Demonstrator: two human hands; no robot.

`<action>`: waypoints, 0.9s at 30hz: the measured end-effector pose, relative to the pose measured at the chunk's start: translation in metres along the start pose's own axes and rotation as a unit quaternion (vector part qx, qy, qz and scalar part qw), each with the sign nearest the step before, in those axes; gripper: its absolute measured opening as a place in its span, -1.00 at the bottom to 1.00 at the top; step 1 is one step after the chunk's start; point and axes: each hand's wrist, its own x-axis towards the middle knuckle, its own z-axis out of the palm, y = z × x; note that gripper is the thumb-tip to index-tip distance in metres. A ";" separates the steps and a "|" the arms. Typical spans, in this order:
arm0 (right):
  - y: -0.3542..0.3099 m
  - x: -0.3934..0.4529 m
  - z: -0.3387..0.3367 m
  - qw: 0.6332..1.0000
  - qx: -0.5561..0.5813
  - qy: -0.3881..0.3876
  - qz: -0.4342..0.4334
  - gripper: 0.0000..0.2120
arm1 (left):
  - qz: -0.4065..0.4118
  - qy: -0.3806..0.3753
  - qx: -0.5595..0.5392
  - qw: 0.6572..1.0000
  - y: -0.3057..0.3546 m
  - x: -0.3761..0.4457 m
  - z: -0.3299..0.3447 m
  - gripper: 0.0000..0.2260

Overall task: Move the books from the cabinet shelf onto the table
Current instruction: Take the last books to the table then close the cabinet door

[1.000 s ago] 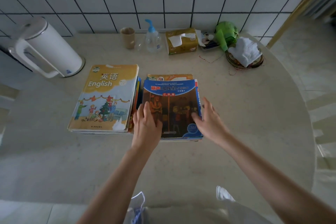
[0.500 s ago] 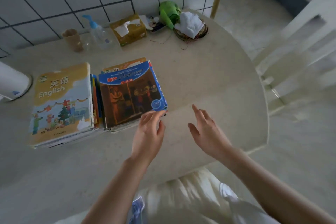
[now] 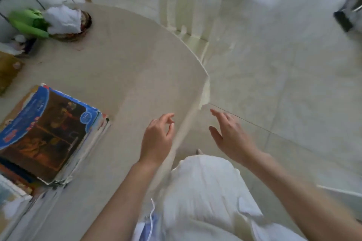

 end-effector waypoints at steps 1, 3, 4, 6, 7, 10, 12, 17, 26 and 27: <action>0.009 -0.011 -0.002 1.000 0.002 0.012 0.017 -0.52 | 0.015 -0.018 -0.001 1.000 0.009 0.000 0.007 -0.75; 0.031 -0.038 -0.010 0.997 0.011 0.040 0.066 -0.52 | 0.051 -0.056 -0.003 0.997 0.032 0.000 0.027 -0.75; 0.040 -0.050 -0.013 0.995 0.016 0.048 0.090 -0.52 | 0.069 -0.071 -0.005 0.995 0.044 0.000 0.036 -0.76; 0.062 -0.075 -0.021 0.988 0.026 0.073 0.132 -0.52 | 0.104 -0.103 -0.013 0.989 0.068 0.001 0.058 -0.76; 0.072 -0.086 -0.023 0.985 0.031 0.085 0.148 -0.51 | 0.120 -0.118 -0.015 0.986 0.079 0.000 0.068 -0.76; 0.109 -0.128 -0.034 0.969 0.053 0.118 0.211 -0.51 | 0.167 -0.167 -0.015 0.972 0.120 -0.005 0.107 -0.76; 0.129 -0.151 -0.038 0.959 0.065 0.138 0.240 -0.50 | 0.192 -0.192 -0.020 0.962 0.143 -0.010 0.129 -0.76; 0.197 -0.232 -0.062 0.923 0.083 0.191 0.324 -0.51 | 0.257 -0.275 -0.040 0.925 0.229 -0.043 0.210 -0.78; 0.309 -0.359 -0.103 0.861 0.122 0.248 0.426 -0.51 | 0.274 -0.388 -0.047 0.879 0.362 -0.119 0.348 -0.80; 0.322 -0.372 -0.110 0.851 0.130 0.256 0.440 -0.51 | 0.279 -0.401 -0.048 0.871 0.378 -0.128 0.364 -0.80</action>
